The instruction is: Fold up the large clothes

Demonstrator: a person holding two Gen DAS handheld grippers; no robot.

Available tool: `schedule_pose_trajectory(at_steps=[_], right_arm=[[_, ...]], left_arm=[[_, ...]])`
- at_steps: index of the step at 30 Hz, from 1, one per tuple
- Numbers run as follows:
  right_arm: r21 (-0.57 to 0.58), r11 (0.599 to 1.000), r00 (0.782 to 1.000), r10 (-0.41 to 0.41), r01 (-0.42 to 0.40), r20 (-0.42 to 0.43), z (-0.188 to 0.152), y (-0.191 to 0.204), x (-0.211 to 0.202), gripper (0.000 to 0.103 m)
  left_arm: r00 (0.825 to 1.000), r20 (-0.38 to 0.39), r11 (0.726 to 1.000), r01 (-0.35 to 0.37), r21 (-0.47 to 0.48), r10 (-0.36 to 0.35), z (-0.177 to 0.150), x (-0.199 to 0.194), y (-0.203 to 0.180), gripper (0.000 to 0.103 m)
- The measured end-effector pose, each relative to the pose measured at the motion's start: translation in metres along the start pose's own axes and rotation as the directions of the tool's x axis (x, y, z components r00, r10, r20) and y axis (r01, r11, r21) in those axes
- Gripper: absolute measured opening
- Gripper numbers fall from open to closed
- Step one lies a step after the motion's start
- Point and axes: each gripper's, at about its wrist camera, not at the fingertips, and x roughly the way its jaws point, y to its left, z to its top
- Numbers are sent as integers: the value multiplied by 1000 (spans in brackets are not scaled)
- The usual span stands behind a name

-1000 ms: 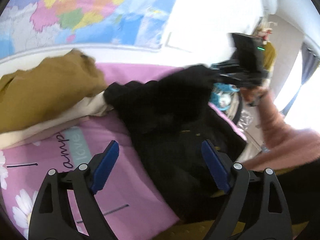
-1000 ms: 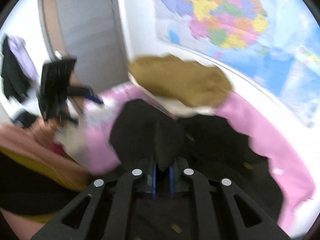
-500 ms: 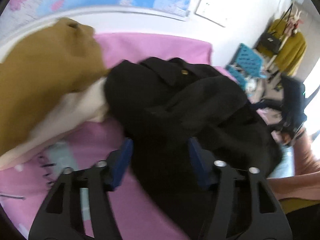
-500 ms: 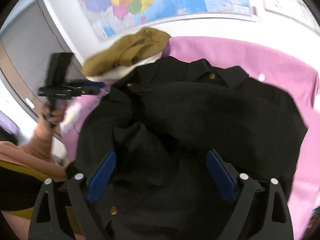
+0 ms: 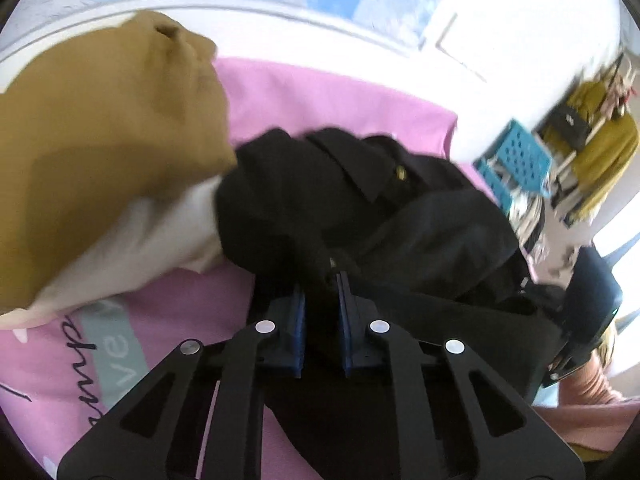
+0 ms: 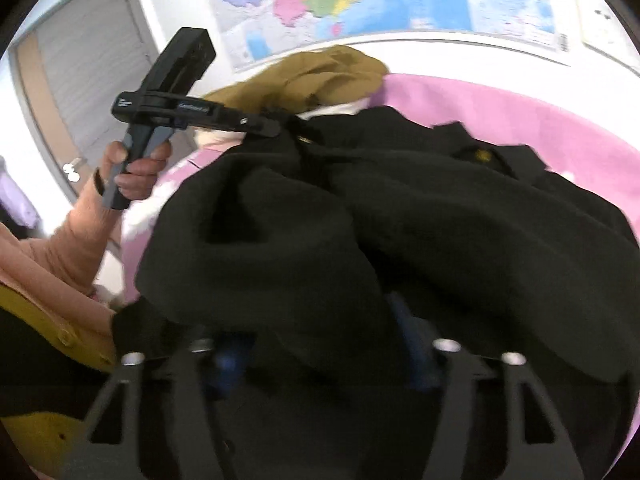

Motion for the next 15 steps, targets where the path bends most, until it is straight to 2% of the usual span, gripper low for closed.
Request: schedule_pose_trajectory(at_steps=[1,3,6,7,9,10,11,12,13,14,15], right_arm=[[2,1000,1000,27,-27,-2,4,0,1,19],[6,1000,1000,23,-23,13,13,-3,-9,17],[59,998,998,-7,3,63,29,-21,-46,17],[77,997,997,-35,29,75,34,-29,-59,17],[98,991,992,-101,94,73,43,-45,-85,17],[109,986,989,-136,129,61,47,-54,-94,17],[112,983,987,-152,147,42,50,-60,-97,17],[112,976,982,-188,187,0,53,-69,-96,21],[119,965,972,-228,234,-57,54,-79,-91,33],[130,957,964,-249,259,-89,54,-85,-87,38],[155,946,955,-268,286,-127,52,-98,-79,59]], left_arm=[[1000,6,1000,-7,-14,8,2,-3,3,12],[999,23,998,-31,-46,32,7,-7,8,9],[997,57,995,-37,-98,43,15,-14,16,8],[997,66,994,-32,-107,39,17,-14,17,8],[995,96,990,32,-134,-20,22,-16,17,11],[994,105,991,44,-127,-31,24,-14,13,12],[994,111,993,21,-113,-9,26,-11,8,13],[993,113,995,-11,-96,22,27,-6,2,14],[993,109,996,-34,-81,43,29,-1,-3,16],[992,100,995,-73,-69,80,30,7,-8,17],[991,92,993,-94,-69,101,30,14,-9,18]])
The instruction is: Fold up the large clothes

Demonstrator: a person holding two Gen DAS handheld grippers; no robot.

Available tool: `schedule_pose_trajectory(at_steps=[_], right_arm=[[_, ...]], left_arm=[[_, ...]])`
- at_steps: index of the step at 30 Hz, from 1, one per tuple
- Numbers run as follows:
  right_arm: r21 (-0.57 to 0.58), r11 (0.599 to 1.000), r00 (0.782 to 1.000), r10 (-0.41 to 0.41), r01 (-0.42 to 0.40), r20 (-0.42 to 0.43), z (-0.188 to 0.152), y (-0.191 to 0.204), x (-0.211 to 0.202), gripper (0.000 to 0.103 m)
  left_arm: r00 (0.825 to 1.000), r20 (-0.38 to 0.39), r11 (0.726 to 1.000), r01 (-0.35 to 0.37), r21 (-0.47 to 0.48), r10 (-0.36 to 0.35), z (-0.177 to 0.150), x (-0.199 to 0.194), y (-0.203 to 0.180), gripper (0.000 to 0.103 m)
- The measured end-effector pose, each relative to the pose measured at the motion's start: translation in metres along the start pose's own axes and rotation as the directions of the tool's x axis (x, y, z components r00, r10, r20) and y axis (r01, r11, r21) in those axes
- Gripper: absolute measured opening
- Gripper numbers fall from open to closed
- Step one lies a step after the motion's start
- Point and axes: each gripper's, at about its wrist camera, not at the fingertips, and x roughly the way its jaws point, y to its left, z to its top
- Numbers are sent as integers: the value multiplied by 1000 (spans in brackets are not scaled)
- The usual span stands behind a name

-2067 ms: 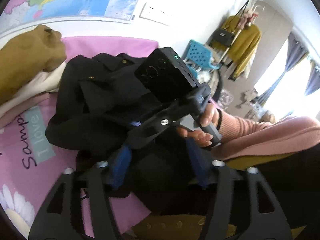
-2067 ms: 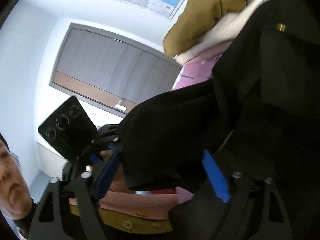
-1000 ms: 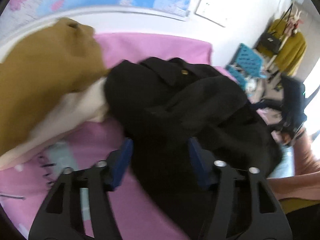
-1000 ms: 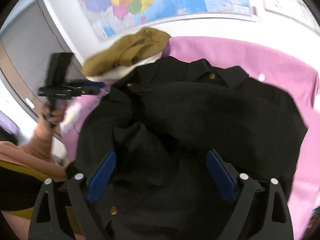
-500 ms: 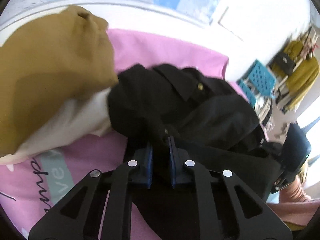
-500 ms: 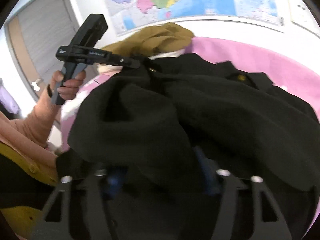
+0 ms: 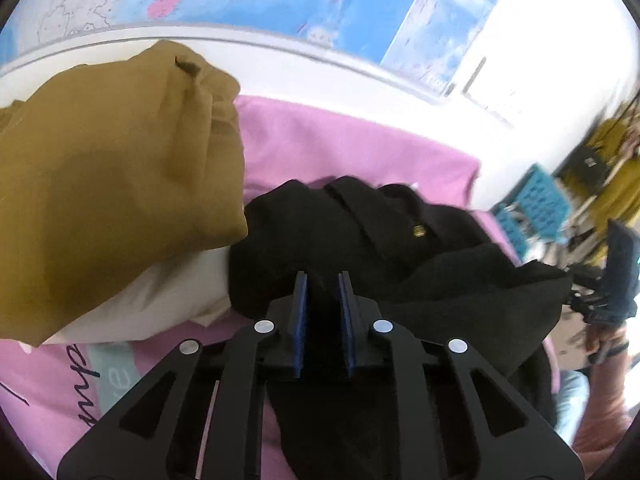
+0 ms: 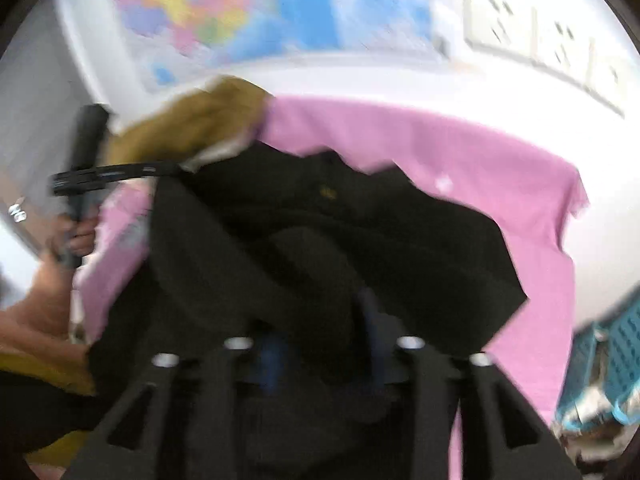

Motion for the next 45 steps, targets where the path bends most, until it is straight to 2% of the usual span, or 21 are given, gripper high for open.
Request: schedule_pose_trajectory(at_steps=[1,2,4,6,7,9,14,15,16,18,22,25,27,31,33,34,36,37,39,42,45], right_arm=[[35,999,999,-19,20,-29,0,-10,10,72],[71,997,999,-27,29,-29,-2,-19,16,72],[146,989,1000,11,-11,0,-8,-35,17,73],[188,977,993,86,-99,77,-19,-42,10,74],[184,975,989,105,-123,105,-27,-43,5,76],[152,982,988,89,-108,123,-39,-36,-1,80],[77,996,988,41,-53,147,-61,-17,7,79],[82,995,988,41,-53,146,-60,-17,13,69],[96,992,987,69,-84,147,-58,-18,18,42],[133,980,980,128,-148,149,-56,-23,22,13],[192,962,964,148,-192,221,-45,-35,-11,9],[231,961,962,89,-151,258,-33,-47,-38,9],[268,957,972,51,-114,230,-26,-57,-37,10],[341,938,994,-91,63,66,-22,-85,8,24],[393,913,990,-132,105,42,-29,-99,20,42],[414,907,992,-111,74,65,-33,-104,19,48],[431,902,987,-85,20,134,-39,-104,8,50],[405,914,981,-93,17,169,-41,-98,-1,54],[338,940,966,-124,41,228,-39,-81,-14,56],[214,976,964,-90,36,249,-31,-55,-17,56],[114,992,980,-67,46,189,-20,-41,6,56]], left_arm=[[1000,-13,1000,-18,-4,18,-1,6,0,23],[999,-32,999,-33,-23,32,-2,13,5,35],[998,-42,998,-45,-45,43,-7,17,12,37],[999,-30,998,-44,-54,43,-13,10,16,42],[999,-17,998,-37,-48,36,-15,5,17,44],[999,17,999,-37,-14,37,-23,-9,14,52],[1000,23,994,2,113,-4,-39,-22,-7,53],[1000,7,990,15,139,-17,-41,-18,-12,53],[1000,-10,986,24,163,-22,-43,-12,-18,52],[998,-49,983,53,177,-45,-43,1,-25,50],[996,-66,984,74,162,-64,-37,19,-31,46],[996,-54,990,72,124,-66,-27,28,-29,45],[999,-39,995,21,95,-18,-19,39,-27,45],[991,-64,991,-117,58,121,-14,70,-17,44],[989,-74,991,-130,35,132,-15,78,-13,43],[989,-68,991,-133,22,134,-15,79,-12,43],[990,-56,992,-128,14,128,-15,72,-14,45],[991,-44,992,-127,16,127,-15,67,-14,48],[991,14,990,-137,43,136,-18,48,-20,63],[990,75,986,-125,106,117,-21,27,-34,64],[996,57,976,-83,199,73,-29,25,-51,65]])
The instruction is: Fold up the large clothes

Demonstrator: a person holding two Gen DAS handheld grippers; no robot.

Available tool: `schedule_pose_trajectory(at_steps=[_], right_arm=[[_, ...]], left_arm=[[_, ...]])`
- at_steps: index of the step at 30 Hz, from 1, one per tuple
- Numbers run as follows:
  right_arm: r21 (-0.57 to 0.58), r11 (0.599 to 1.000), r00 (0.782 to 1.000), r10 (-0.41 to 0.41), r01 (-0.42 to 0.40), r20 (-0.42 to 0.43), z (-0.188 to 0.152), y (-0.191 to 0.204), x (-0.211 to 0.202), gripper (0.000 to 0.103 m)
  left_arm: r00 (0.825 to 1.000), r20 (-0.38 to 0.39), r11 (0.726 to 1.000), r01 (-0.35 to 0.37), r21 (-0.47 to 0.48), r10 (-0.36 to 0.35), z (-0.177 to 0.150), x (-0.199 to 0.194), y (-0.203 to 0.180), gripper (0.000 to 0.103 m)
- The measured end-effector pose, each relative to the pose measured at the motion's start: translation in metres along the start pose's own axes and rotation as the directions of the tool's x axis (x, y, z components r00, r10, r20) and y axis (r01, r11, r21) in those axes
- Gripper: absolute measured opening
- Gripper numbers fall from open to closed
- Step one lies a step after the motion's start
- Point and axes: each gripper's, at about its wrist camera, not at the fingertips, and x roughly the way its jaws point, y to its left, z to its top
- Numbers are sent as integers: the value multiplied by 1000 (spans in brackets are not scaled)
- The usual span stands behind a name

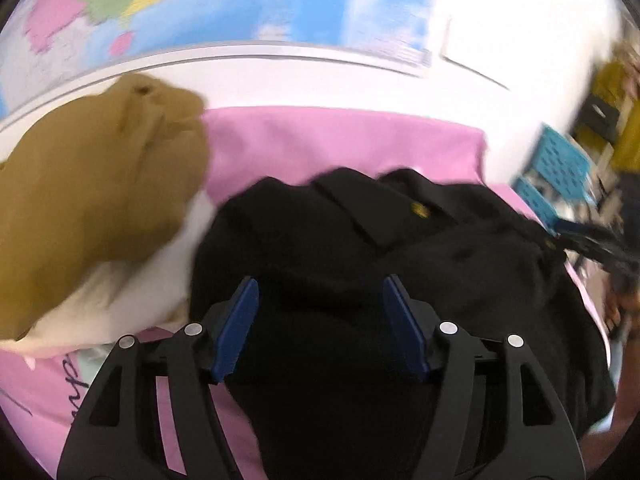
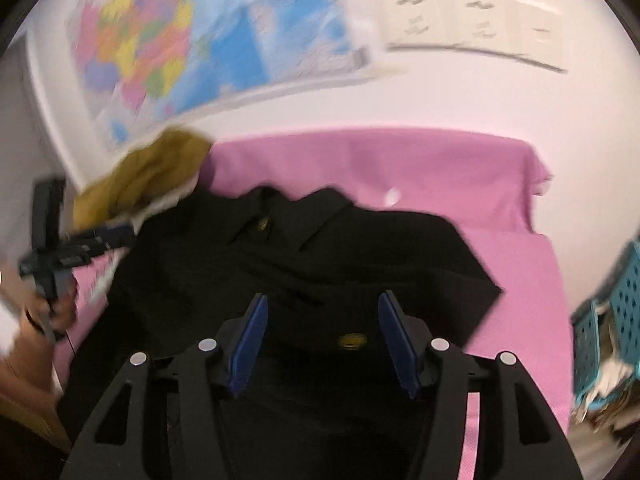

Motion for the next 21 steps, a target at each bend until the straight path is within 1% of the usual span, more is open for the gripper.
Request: schedule_pose_trajectory(at_steps=[1,2,3,4,5,6,7,9,11,12,14,15,16,17,18,20,21], right_arm=[[-1,1000,1000,-12,12,-28,0,-2,12,55],[7,1000,998,-20,21,-55,0,-5,23,54],[15,999,996,-31,32,-87,-2,-10,36,47],[19,998,992,-60,63,-113,-3,-16,46,38],[11,996,988,-85,87,-126,-5,-19,52,39],[5,996,988,-87,89,-126,-6,-22,56,40],[18,997,990,-76,78,-116,-6,-25,57,41],[6,995,989,-94,95,-111,-5,-24,57,41],[39,995,992,-83,87,-98,-5,-24,45,41],[53,995,994,-79,83,-70,-3,-22,36,42],[39,998,999,-47,48,-23,-2,-14,18,43],[22,999,999,-28,28,-17,-2,-8,15,43],[-12,1000,1000,-4,4,-22,-2,1,14,44],[-38,999,999,-3,1,-33,-2,7,16,44],[-64,998,998,-21,18,-53,-4,11,21,44],[-49,998,993,-43,37,-110,-8,5,37,43],[-37,997,990,-65,61,-128,-11,-1,45,44]], left_arm=[[1000,-18,1000,0,21,0,-2,4,-3,66],[998,-62,999,9,49,-6,-5,14,-8,68],[995,-103,998,23,61,-17,-9,22,-9,68],[993,-121,998,7,55,0,-12,31,-8,68],[991,-132,999,12,48,-6,-14,37,-7,70],[990,-141,999,15,41,-9,-15,42,-4,71],[990,-138,1000,2,28,1,-14,46,-1,71],[990,-138,1000,12,11,-11,-14,48,3,73],[988,-152,1000,18,5,-17,-13,51,3,73],[988,-152,1000,20,3,-20,-13,51,3,74],[988,-154,1000,30,4,-29,-13,50,3,76],[987,-155,1000,30,7,-28,-14,49,5,76],[987,-157,1000,26,12,-24,-14,50,3,76],[987,-158,1000,23,15,-21,-15,50,3,77],[987,-158,1000,18,20,-14,-15,50,1,78],[988,-156,1000,3,28,1,-15,48,-1,78],[988,-152,1000,4,24,0,-16,45,-1,78]])
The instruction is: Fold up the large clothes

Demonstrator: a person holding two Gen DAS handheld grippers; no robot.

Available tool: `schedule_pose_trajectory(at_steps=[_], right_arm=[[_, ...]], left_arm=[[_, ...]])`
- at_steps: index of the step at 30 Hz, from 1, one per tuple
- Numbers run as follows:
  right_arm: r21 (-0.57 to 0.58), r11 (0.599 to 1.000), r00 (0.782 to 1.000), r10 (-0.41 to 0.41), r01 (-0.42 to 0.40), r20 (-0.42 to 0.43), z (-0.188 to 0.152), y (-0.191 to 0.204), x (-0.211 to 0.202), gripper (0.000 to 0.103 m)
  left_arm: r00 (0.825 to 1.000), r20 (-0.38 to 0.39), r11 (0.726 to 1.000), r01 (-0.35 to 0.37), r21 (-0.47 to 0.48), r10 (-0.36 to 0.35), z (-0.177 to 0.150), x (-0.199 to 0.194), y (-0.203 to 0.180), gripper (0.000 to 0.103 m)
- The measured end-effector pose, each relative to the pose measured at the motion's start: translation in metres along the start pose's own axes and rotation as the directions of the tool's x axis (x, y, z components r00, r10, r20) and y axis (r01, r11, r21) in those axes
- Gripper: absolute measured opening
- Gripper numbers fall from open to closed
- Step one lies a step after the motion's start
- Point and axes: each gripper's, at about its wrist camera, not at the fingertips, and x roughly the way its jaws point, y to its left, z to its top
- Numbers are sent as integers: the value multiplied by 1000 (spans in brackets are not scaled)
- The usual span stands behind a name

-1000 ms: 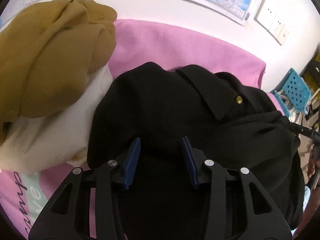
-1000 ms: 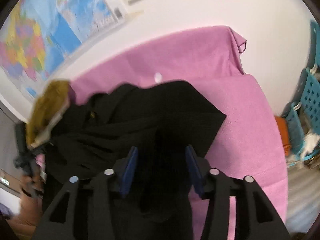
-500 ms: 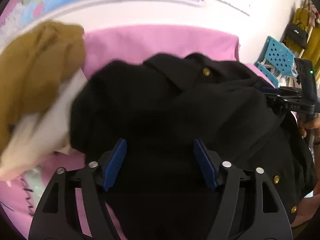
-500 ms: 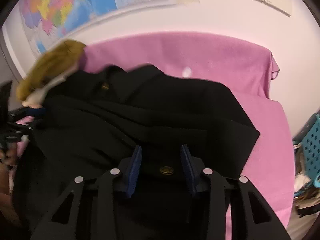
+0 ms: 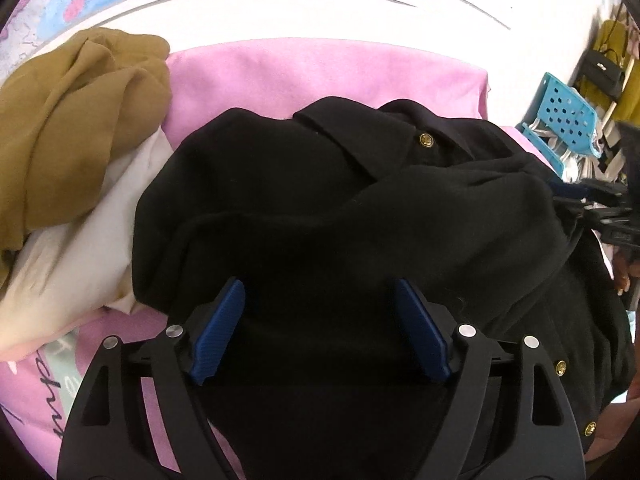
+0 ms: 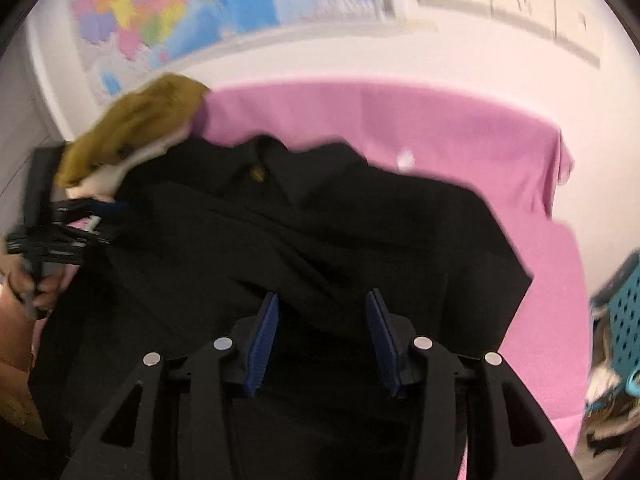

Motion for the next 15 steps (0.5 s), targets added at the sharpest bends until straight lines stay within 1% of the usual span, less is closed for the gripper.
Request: schedule_pose_trajectory(at_steps=[1,3,6,7,10,12,13,15], right_arm=[[2,1000,1000,-21,21,-5,-1,-1,5,46],[26,1000,1000,-7,7,6,-5,-7,8,48],[22,999,999,-26,25,25,-7,-1,-4,56],[24,999,999,-27,26,38,-9,0,-12,57],[43,999,997,4,-8,77,-14,-3,-35,63],[62,997,995,30,-36,100,-21,-5,-51,64],[74,996,993,50,-58,107,-26,-7,-59,65],[95,993,991,62,-73,115,-35,-9,-69,67]], left_arm=[[1000,6,1000,4,-2,-4,-2,-4,1,78],[999,26,1000,20,-18,-20,-8,-17,3,80],[998,51,997,47,-65,-43,-20,-39,13,81],[997,59,996,50,-75,-45,-26,-45,16,82],[997,61,992,50,-113,-44,-50,-66,27,84],[996,50,986,76,-151,-69,-66,-73,34,84],[994,45,978,105,-180,-98,-76,-77,38,84],[991,36,966,134,-221,-130,-91,-81,42,84]])
